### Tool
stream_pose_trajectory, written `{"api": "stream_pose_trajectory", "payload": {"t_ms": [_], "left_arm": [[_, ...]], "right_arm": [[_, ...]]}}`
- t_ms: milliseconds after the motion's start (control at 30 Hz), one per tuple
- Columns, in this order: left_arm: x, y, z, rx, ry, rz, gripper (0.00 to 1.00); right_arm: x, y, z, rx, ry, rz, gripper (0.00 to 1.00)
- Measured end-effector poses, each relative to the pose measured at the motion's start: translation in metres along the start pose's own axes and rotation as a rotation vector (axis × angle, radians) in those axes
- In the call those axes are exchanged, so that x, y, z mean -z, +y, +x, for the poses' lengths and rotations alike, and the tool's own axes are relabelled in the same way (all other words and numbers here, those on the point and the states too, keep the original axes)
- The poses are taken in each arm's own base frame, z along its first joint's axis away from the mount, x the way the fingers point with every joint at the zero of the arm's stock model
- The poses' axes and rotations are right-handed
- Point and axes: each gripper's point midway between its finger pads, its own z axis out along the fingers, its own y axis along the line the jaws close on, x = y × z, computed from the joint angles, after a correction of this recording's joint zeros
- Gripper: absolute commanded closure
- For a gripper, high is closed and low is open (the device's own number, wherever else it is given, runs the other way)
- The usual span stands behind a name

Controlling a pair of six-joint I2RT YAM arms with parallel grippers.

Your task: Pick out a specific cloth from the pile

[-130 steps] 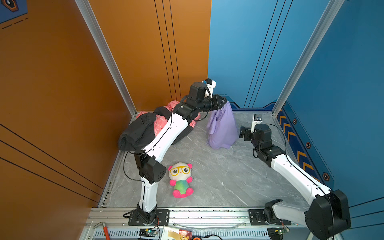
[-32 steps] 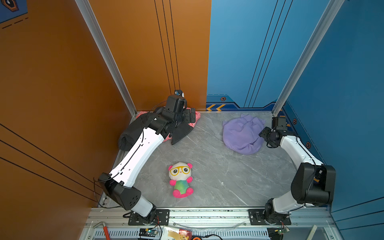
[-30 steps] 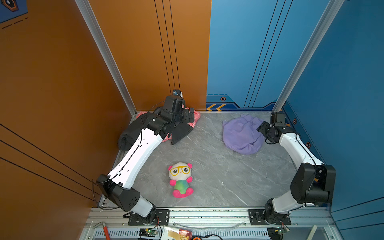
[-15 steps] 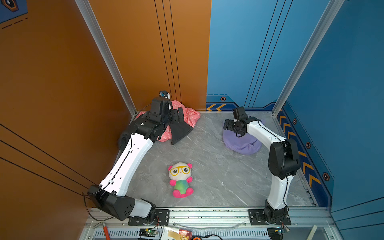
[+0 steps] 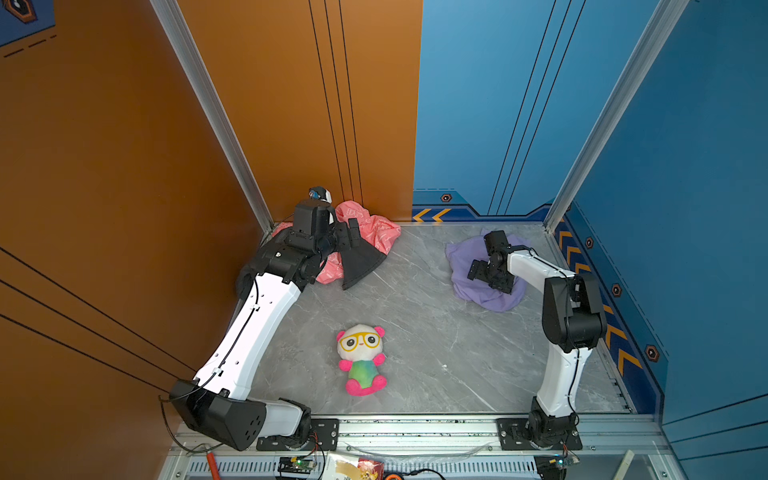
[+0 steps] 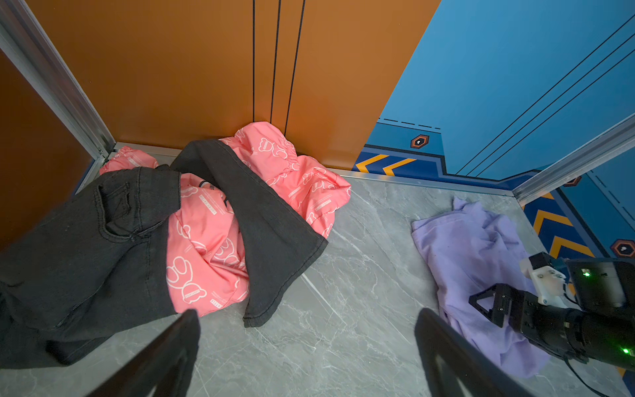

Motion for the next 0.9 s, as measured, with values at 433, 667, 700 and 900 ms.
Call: {"api": "stream_pose_trajectory", "payload": {"t_ms": [433, 667, 700, 900], "left_arm": [[-0.015, 0.004, 0.003, 0.019, 0.017, -0.003, 0.02], [-0.027, 0.043, 0.027, 0.033, 0.000, -0.086, 0.02], [-0.028, 0.050, 0.033, 0.030, -0.008, -0.100, 0.02], [-0.022, 0.091, 0.068, 0.005, -0.149, -0.157, 0.02]], "right_arm": [[0.005, -0.036, -0.023, -0.104, -0.023, 0.027, 0.00], [0.096, -0.007, -0.076, -0.089, -0.337, -0.124, 0.00], [0.116, -0.005, -0.084, -0.086, -0.409, -0.150, 0.00], [0.193, -0.021, -0.096, -0.058, -0.736, -0.210, 0.00]]}}
